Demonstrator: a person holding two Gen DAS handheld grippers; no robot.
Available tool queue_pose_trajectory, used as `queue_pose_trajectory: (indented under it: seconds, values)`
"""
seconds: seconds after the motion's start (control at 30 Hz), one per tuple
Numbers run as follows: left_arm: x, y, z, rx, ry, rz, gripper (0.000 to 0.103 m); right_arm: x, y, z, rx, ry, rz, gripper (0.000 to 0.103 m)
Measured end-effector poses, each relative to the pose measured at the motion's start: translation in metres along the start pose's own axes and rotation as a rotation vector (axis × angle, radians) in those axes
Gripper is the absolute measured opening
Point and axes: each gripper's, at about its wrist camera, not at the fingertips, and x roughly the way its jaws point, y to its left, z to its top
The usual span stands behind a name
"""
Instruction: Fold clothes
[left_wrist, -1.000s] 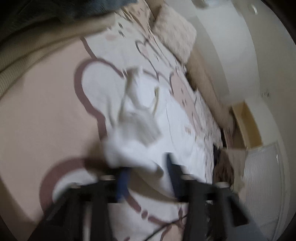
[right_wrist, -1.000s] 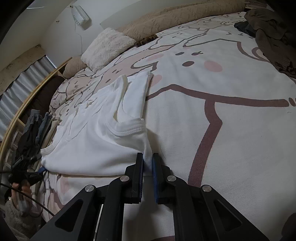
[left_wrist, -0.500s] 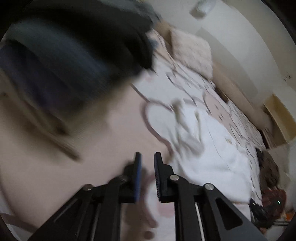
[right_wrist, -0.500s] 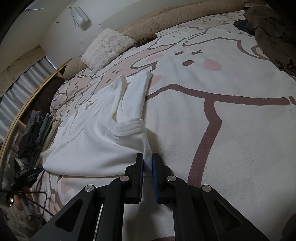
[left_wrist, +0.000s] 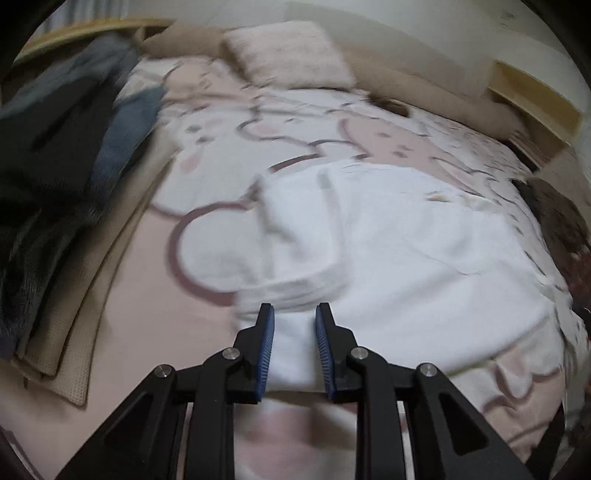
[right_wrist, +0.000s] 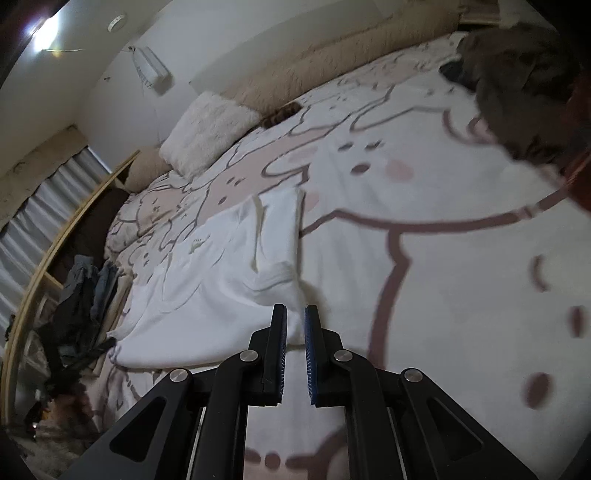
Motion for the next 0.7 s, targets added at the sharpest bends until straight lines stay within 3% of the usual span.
queue_pose_trajectory:
  seconds: [0.13,0.23,0.33,0.4,0.5,0.6,0.7]
  values:
    - [-0.015,0.028,0.002,-0.082,-0.031,0.05,0.023,-0.017,0.014,0.008,-0.062,-0.001,-0.057,0.008]
    - [-0.026,0.034,0.012,-0.092,-0.055,0.043,0.023,-0.004,0.034,0.015,-0.117,0.023,-0.024,0.008]
    - [-0.027,0.023,0.033,-0.06,-0.051,-0.025,0.04,0.026,0.055,0.019,-0.15,0.063,0.023,0.008]
    - [-0.015,0.014,0.053,-0.025,-0.026,-0.061,0.04,0.048,0.066,0.018,-0.159,0.099,0.042,0.007]
    - [0.019,0.002,0.083,0.016,0.032,-0.108,0.04,0.077,0.067,0.008,-0.161,0.157,0.003,0.007]
    - [0.067,-0.002,0.101,0.032,0.149,-0.151,0.04,0.094,0.052,-0.005,-0.128,0.185,-0.006,0.007]
    - [0.098,0.005,0.106,0.045,0.187,-0.061,0.04,0.089,0.041,-0.007,-0.079,0.163,0.04,0.007]
